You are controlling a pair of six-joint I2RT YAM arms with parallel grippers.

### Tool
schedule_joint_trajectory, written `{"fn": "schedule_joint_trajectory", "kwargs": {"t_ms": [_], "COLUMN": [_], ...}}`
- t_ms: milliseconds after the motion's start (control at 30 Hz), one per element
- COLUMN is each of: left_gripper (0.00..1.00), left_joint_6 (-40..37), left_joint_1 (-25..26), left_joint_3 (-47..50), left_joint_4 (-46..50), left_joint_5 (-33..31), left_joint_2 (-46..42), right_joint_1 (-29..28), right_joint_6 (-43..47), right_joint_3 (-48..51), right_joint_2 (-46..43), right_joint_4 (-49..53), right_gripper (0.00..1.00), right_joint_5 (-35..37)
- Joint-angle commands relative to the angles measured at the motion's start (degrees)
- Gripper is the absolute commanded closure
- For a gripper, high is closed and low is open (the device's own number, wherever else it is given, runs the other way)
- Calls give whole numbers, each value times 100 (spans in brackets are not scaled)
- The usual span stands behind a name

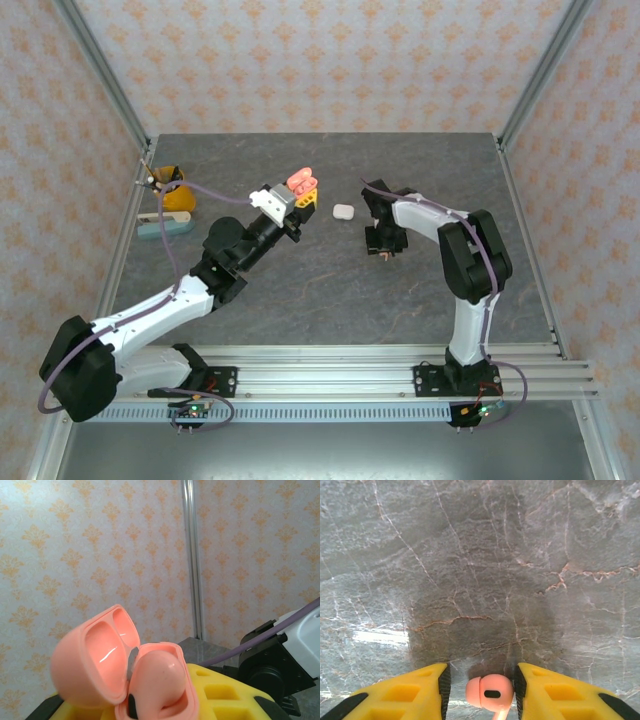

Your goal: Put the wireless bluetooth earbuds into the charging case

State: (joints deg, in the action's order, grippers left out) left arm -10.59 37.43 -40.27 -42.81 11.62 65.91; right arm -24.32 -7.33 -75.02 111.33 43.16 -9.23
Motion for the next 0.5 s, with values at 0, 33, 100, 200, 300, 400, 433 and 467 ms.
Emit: {"fn": "schedule_joint_trajectory", "kwargs": {"t_ms": [0,33,100,200,300,400,433,467], "left_gripper": [100,100,100,100,100,100,100,100], "left_joint_6": [-9,-5,4,13,13,13,9,13], "left_joint_1": [-37,-43,-43,-43,-43,-42,-43,-43], "left_joint_3": [-72,-84,-103,-130,-148,-165,-169,-178], "left_joint_4": [-131,-132,-131,-117,-92,-81,-70,-63], "left_joint_5": [51,55,60,69,69,78,78,78], "left_joint_2": [10,10,18,27,27,25,25,27], "right_joint_1": [23,23,23,19,21,23,19,23], "right_joint_6": [-44,-49,-45,-56,-75,-90,-93,-101], "right_joint_3": [242,251,265,269,287,306,313,326], "right_joint_2": [-39,-46,-67,-56,-62,-92,-117,-145], "right_joint_4": [169,168,167,183,190,195,199,199], "right_gripper": [62,62,63,65,67,71,72,73], "right_joint_5": [177,184,185,186,187,194,210,219]}}
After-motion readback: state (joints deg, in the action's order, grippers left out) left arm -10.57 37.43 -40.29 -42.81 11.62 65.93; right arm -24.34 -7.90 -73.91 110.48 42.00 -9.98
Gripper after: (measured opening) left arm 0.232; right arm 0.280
